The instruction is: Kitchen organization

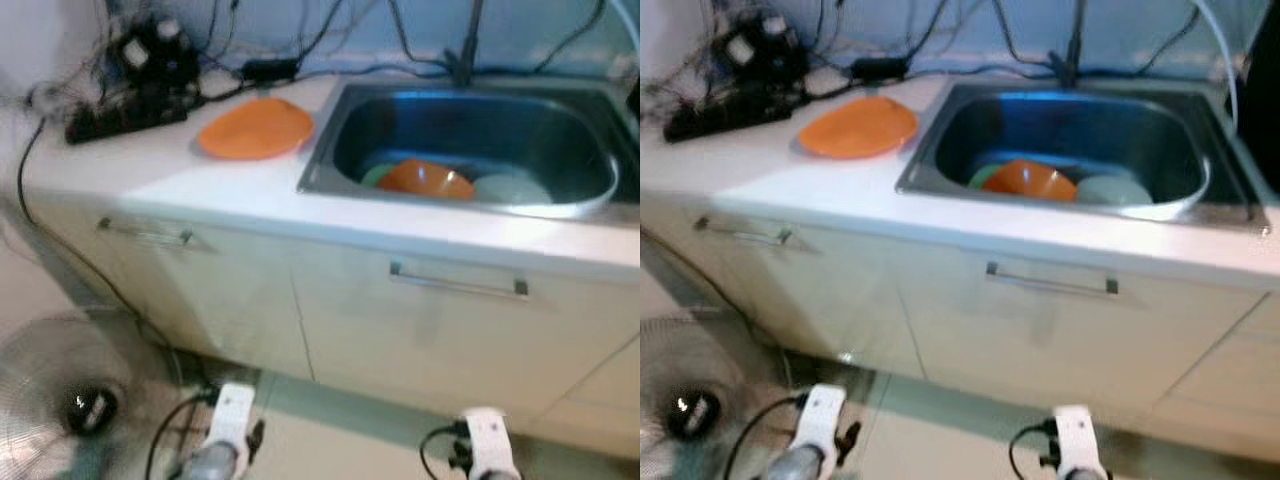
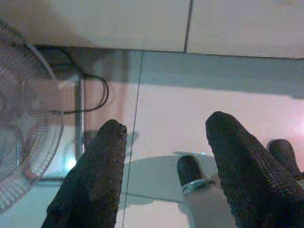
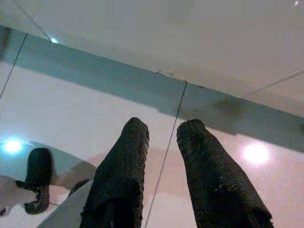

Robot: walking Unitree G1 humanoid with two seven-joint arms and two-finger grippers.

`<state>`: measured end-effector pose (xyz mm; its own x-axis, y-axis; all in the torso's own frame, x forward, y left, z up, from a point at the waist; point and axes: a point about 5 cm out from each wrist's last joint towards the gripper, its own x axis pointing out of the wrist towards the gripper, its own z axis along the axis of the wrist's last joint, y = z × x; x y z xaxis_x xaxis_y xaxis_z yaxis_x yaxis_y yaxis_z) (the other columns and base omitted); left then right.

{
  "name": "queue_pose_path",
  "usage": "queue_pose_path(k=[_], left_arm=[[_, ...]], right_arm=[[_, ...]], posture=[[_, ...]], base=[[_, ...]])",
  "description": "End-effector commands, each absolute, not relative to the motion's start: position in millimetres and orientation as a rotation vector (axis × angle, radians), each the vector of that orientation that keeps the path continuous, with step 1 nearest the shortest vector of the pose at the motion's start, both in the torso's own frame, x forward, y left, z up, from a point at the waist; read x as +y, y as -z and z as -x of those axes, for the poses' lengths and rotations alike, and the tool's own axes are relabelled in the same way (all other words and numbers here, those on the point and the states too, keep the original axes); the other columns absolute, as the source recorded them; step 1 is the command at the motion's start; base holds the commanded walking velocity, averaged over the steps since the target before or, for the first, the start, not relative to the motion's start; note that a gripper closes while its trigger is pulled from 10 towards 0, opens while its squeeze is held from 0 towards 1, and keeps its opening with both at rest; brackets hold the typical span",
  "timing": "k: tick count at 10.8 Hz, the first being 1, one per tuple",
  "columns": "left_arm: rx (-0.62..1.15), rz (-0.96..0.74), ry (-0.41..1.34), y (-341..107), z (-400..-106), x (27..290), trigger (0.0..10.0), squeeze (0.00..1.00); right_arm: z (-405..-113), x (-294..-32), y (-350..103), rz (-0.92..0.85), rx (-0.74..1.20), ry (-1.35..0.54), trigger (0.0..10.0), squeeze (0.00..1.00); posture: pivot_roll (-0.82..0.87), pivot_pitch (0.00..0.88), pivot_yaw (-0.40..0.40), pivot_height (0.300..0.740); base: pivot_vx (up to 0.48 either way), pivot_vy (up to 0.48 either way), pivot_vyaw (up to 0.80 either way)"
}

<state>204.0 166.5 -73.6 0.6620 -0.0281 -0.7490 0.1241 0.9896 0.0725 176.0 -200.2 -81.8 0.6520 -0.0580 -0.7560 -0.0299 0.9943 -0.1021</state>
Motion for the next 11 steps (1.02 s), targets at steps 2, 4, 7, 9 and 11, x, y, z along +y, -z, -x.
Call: queue_pose_path(k=[2,4,7,9,11], left_arm=[[0.859,-0.135,0.073,74.8,-201.2,173.8,10.0,0.0],[0.861,-0.137,0.069,75.0,-200.7,174.4,10.0,0.0],[0.859,-0.138,0.067,75.1,-200.5,174.6,10.0,0.0],[0.858,-0.137,0.065,75.0,-200.6,174.5,10.0,0.0],[0.856,-0.137,0.066,74.5,-201.4,174.3,10.0,0.0]], right_arm=[[-173.3,-194.2,84.2,0.095,0.876,0.012,10.0,0.0],[-173.5,-194.2,84.2,0.098,0.877,0.01,10.0,0.0],[-172.8,-194.2,84.5,0.092,0.88,0.012,10.0,0.0],[-172.5,-194.3,84.8,0.089,0.884,0.014,10.0,0.0],[-172.7,-193.8,84.8,0.082,0.884,0.011,10.0,0.0]], posture=[[-0.01,0.05,0.095,0.74],[-0.01,0.05,0.095,0.74],[0.0,0.051,0.094,0.74],[0.0,0.051,0.094,0.74],[0.0,0.05,0.093,0.74]], base=[[0.0,0.0,0.0],[0.0,0.0,0.0],[0.267,0.0,0.0],[0.287,0.0,0.0],[0.287,0.0,0.0]])
